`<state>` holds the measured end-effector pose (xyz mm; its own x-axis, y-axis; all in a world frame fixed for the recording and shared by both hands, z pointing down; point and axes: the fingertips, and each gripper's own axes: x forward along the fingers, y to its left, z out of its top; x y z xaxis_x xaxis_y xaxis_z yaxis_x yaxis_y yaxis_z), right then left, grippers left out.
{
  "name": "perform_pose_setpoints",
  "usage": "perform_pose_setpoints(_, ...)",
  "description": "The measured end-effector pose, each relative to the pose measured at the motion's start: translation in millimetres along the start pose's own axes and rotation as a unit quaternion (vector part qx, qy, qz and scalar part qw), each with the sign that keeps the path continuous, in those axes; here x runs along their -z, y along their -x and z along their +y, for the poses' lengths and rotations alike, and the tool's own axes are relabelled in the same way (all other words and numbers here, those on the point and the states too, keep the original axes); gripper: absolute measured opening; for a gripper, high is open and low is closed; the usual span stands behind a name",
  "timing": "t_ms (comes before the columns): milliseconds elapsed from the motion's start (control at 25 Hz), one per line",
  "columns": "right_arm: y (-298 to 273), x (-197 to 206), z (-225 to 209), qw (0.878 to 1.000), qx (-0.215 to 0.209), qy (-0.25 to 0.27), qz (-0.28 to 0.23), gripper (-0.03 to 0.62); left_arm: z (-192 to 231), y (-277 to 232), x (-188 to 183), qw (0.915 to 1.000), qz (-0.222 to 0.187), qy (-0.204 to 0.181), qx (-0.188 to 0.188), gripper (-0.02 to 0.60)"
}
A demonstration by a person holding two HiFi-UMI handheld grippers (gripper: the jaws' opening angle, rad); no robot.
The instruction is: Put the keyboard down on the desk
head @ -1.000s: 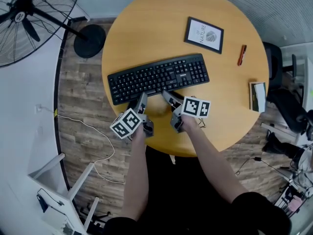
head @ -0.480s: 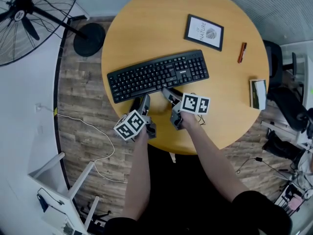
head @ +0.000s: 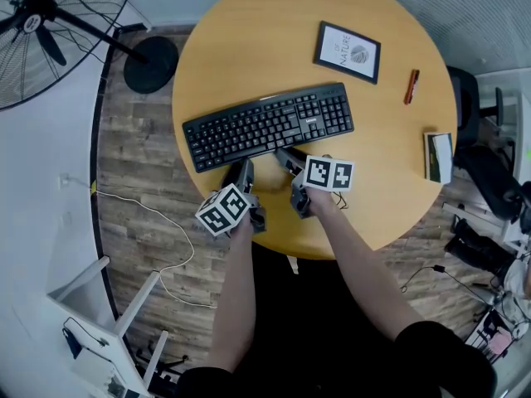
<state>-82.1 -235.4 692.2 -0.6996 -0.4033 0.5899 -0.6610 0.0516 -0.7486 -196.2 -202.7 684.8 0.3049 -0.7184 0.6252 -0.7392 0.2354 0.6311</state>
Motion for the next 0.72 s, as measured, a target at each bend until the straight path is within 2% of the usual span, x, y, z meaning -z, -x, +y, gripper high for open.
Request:
perform_pose_setpoints(120, -0.5, 0.5, -0.3, 1.000, 0.004, 0.004, 0.003, 0.137, 3.8, -0.1, 1.9, 0.9999, 0.006, -0.002, -0.009, 0.123)
perform_pose_setpoints(240, -0.4, 1.6, -1.4, 1.000, 0.007, 0.006, 0.004, 0.131, 5.7, -0.7, 2.2, 0.9998, 0.009, -0.003, -0.015, 0.123)
perform_pose_setpoints(360, 0.2, 3.8, -4.0, 1.000, 0.011, 0.004, 0.007, 0.110, 5.9, -2.2, 1.7, 0.9998, 0.009, 0.001, -0.016, 0.120)
perform_pose_setpoints(520, 2.0, 2.5, -4.7, 1.000, 0.015, 0.003, 0.004, 0.063, 8.9, -1.1, 2.1, 0.9995, 0.012, -0.007, -0.028, 0.080)
perform_pose_setpoints(720, 4.9, -0.9, -4.6, 1.000, 0.013, 0.003, -0.002, 0.063, 9.3, 0.0, 0.4, 0.9995, 0.006, -0.008, -0.030, 0.078)
